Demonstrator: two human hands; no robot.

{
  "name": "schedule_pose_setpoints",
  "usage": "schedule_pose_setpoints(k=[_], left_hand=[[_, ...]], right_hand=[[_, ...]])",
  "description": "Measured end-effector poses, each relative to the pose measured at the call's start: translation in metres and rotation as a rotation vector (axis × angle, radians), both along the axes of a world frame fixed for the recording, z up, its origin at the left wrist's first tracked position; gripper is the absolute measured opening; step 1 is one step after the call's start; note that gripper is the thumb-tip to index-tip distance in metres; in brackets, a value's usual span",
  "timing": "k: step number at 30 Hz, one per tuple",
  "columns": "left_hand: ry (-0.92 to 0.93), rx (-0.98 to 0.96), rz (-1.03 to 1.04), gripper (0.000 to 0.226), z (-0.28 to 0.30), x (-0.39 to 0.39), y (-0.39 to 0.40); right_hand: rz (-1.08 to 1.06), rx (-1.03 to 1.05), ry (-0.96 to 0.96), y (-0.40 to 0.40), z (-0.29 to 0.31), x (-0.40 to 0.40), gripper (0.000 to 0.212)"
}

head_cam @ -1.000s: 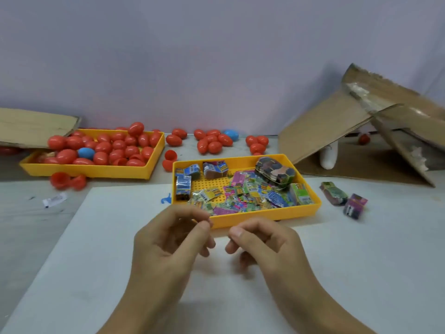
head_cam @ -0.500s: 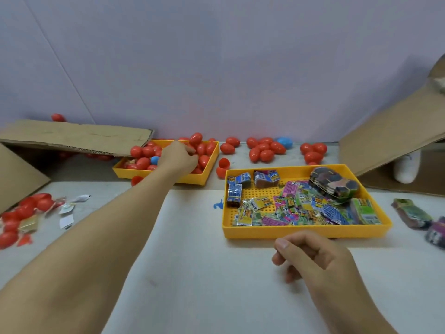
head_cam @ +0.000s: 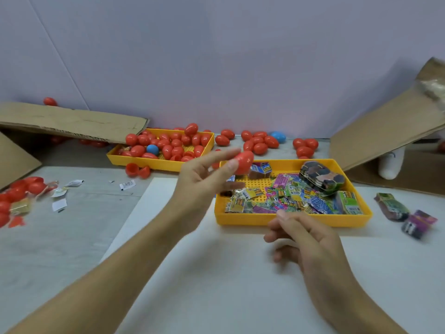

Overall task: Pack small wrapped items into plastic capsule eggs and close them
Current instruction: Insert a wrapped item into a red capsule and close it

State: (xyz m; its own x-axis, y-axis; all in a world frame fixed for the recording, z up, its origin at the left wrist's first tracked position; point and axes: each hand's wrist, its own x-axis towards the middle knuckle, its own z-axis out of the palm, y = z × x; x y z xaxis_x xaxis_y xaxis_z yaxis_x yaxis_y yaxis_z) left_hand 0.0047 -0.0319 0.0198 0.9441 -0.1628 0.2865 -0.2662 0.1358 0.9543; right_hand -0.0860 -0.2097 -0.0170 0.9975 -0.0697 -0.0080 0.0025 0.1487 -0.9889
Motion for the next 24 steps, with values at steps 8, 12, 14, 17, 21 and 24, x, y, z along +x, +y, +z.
schedule_pose_setpoints(k=[8,12,14,17,21,24], left_hand=[[0.046,-0.078,-0.147,0.032,-0.045,-0.083,-0.031],[0.055,-0.039,-0.099,0.038,-0.043,-0.082,-0.032],[0.169,-0.048,-0.046,0.028,-0.043,-0.081,-0.033],[0.282,-0.053,-0.049,0.041,-0.043,-0.076,-0.031],[0.337,-0.029,-0.125,0.059,-0.043,-0.071,-0.031],[0.351,0.033,-0.110,0.066,-0.046,-0.067,-0.031]], right_hand=[[0.170,-0.238,0.039,-0.013,0.009,-0.007,0.067],[0.168,-0.259,0.008,-0.015,0.009,-0.009,0.058],[0.156,-0.250,-0.003,-0.015,0.007,-0.008,0.057],[0.147,-0.245,-0.041,-0.015,0.004,-0.006,0.060],[0.143,-0.254,-0.115,-0.015,0.001,-0.007,0.051],[0.139,-0.276,-0.143,-0.015,-0.003,-0.006,0.035]])
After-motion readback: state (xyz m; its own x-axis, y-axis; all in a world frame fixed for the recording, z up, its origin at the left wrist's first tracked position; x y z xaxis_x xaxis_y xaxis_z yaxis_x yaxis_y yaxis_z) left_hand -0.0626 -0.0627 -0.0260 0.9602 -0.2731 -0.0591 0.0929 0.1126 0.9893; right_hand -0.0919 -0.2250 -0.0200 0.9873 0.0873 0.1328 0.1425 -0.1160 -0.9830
